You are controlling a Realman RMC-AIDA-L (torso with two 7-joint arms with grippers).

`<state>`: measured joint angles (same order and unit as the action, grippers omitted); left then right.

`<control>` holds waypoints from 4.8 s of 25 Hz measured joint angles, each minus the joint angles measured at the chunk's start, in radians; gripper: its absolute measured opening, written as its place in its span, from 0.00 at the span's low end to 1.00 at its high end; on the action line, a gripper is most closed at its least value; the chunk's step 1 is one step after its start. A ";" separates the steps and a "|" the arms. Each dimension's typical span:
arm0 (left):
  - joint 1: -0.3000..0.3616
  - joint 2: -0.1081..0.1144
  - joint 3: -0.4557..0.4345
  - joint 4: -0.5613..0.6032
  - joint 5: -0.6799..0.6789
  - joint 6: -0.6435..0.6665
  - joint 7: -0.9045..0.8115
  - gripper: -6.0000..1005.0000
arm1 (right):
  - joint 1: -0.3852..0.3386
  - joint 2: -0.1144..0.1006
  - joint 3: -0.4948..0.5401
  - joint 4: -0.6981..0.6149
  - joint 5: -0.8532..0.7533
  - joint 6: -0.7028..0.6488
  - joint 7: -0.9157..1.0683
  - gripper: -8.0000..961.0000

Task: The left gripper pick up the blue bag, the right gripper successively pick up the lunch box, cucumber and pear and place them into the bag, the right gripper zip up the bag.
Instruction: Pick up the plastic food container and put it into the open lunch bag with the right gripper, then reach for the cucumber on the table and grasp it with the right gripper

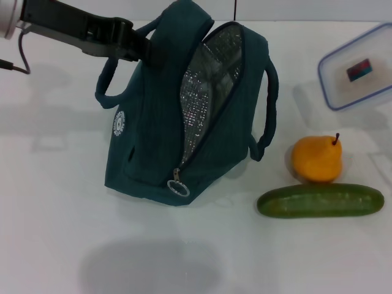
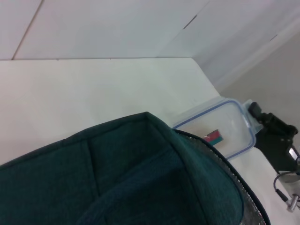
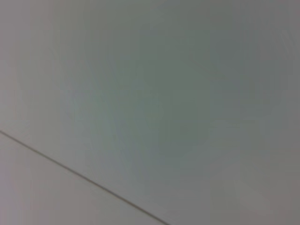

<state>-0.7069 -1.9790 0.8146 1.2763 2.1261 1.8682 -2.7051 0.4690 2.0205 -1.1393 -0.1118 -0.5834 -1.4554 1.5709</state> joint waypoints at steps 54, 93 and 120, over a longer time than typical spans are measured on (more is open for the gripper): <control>-0.055 -0.043 0.018 -0.120 -0.042 -0.046 0.025 0.05 | 0.149 0.007 -0.293 -0.043 0.029 -0.163 0.136 0.12; -0.043 -0.044 -0.021 -0.293 -0.129 -0.057 0.111 0.05 | 0.186 0.007 -0.551 -0.187 0.053 0.149 0.043 0.12; -0.017 -0.024 -0.022 -0.289 -0.120 -0.088 0.118 0.05 | 0.056 -0.026 -0.429 -0.210 0.048 0.027 -0.128 0.27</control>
<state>-0.7241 -2.0026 0.7931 0.9873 2.0061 1.7801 -2.5867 0.5245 1.9946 -1.5684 -0.3219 -0.5359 -1.4282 1.4426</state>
